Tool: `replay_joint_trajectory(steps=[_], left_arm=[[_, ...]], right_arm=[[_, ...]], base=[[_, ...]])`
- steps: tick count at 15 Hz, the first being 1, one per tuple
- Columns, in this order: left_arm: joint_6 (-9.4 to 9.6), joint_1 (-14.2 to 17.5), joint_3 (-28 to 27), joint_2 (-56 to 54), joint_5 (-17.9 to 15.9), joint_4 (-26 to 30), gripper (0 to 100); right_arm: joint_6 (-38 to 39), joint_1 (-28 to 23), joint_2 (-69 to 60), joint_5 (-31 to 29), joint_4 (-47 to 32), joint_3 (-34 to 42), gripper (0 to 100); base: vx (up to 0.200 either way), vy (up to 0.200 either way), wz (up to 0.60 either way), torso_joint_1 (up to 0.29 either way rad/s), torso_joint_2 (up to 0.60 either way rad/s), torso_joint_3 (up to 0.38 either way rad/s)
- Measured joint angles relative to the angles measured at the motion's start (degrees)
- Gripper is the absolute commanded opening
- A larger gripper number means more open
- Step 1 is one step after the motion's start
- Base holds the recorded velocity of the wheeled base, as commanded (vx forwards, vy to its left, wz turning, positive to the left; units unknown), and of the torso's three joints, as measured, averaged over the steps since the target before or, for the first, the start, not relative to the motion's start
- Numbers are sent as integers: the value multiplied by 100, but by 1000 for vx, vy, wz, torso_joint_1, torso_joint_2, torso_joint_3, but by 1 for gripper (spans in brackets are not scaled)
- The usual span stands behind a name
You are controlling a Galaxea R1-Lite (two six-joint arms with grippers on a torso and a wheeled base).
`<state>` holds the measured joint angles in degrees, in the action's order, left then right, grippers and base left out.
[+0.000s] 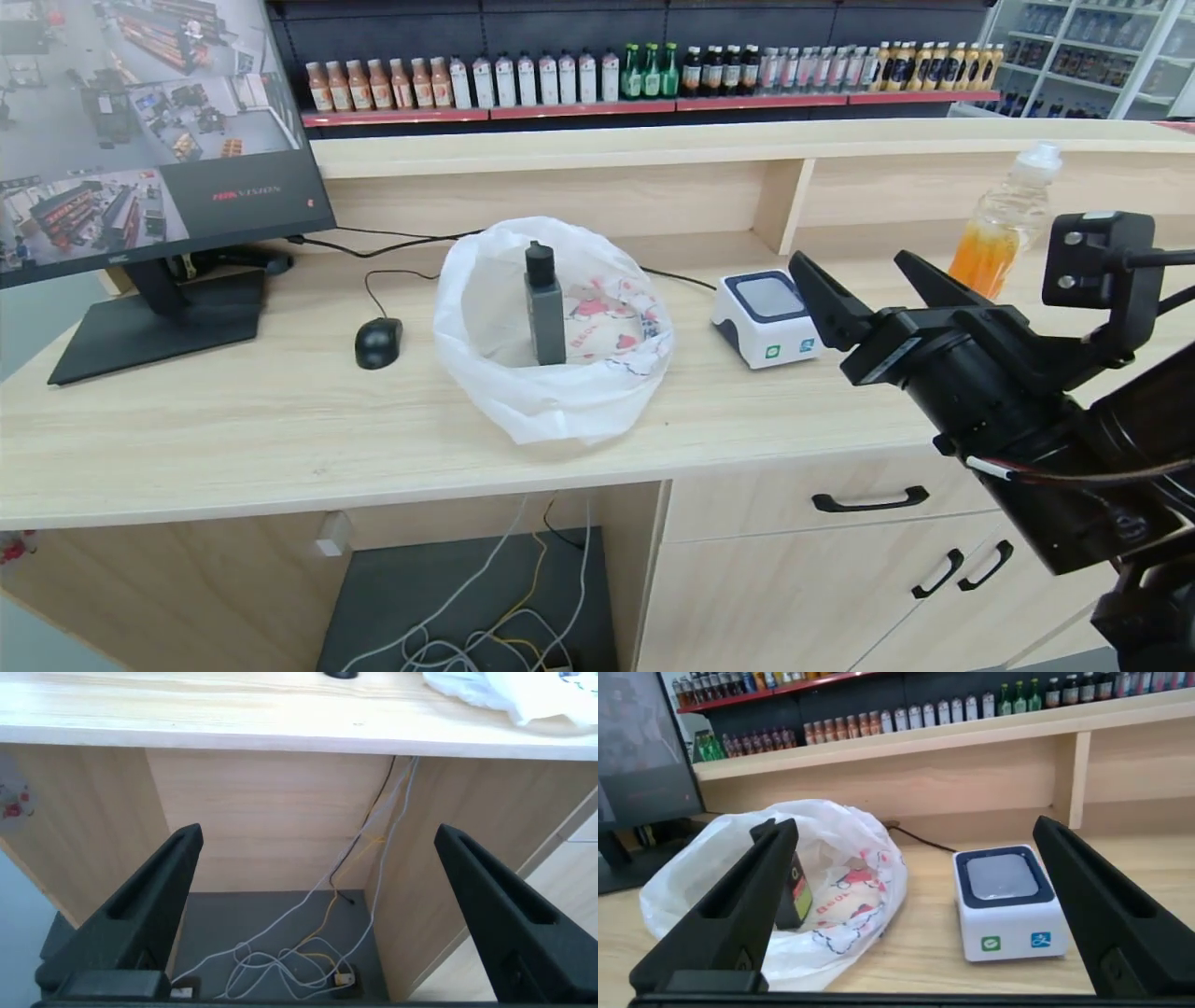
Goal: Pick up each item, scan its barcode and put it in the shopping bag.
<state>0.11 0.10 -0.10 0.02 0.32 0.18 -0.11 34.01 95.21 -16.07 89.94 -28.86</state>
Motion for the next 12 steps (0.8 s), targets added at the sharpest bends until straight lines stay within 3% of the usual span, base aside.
replay_joint_trajectory(steps=[12], left_arm=[[-62, -5, 7, 0, 1, -9, 100]], right_arm=[[-60, -13, -30, -10, -2, -55, 100]], base=[[0, -200, 0, 1, 2, 3]])
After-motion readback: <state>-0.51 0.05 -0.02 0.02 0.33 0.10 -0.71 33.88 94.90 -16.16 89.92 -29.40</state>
